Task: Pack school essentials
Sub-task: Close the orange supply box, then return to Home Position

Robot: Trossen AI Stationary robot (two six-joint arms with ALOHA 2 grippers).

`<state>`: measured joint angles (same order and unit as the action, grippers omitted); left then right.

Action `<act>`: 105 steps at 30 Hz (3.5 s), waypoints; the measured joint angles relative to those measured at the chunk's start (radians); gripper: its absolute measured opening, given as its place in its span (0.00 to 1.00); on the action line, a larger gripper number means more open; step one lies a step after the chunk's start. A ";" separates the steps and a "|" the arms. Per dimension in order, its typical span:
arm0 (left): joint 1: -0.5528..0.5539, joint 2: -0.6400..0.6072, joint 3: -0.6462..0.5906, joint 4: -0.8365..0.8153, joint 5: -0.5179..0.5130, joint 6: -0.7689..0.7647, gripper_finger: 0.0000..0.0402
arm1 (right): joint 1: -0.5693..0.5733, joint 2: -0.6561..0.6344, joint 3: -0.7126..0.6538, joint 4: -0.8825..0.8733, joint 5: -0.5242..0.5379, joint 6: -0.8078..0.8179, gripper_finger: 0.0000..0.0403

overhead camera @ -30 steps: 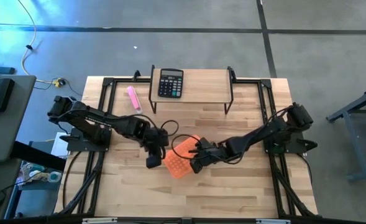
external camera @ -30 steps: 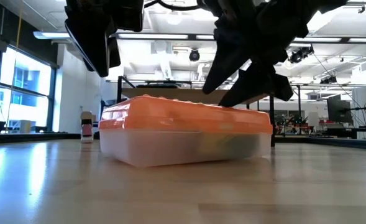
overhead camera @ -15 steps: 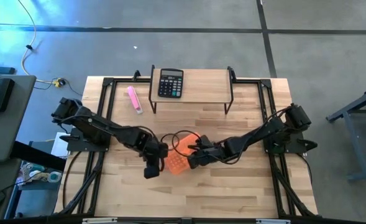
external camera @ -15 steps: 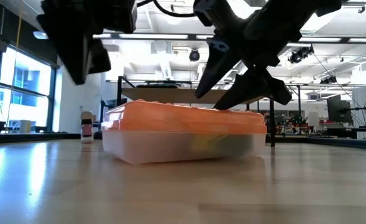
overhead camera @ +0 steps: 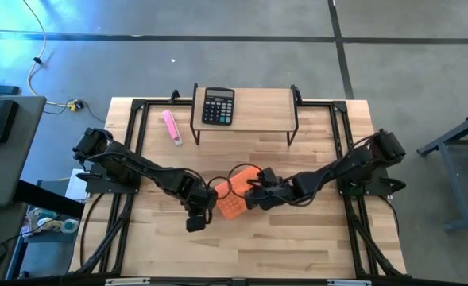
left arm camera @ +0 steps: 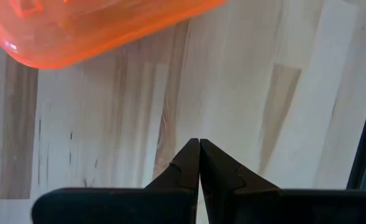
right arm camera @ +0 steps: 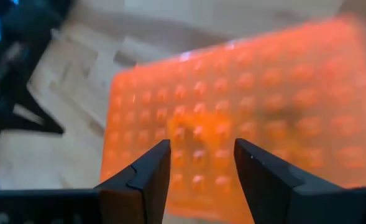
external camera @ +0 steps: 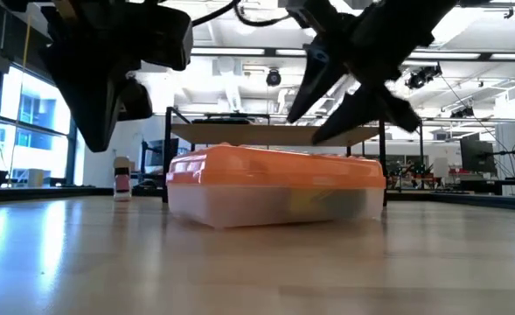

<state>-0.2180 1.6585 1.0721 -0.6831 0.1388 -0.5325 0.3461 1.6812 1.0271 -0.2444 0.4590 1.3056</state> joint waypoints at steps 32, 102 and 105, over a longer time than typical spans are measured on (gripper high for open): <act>0.064 0.147 0.001 0.133 -0.063 -0.122 0.00 | -0.150 -0.056 0.004 -0.501 -0.166 0.063 0.42; 0.314 -0.026 0.001 -0.076 -0.046 0.054 0.00 | 0.041 -0.176 0.006 -0.634 -0.208 0.395 0.42; 0.340 -0.091 0.000 -0.128 -0.045 0.055 0.00 | 0.041 -0.252 0.006 -0.681 -0.177 0.351 0.42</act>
<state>0.1223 1.5676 1.0726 -0.8107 0.0936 -0.4778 0.3870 1.4292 1.0334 -0.9250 0.2823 1.6566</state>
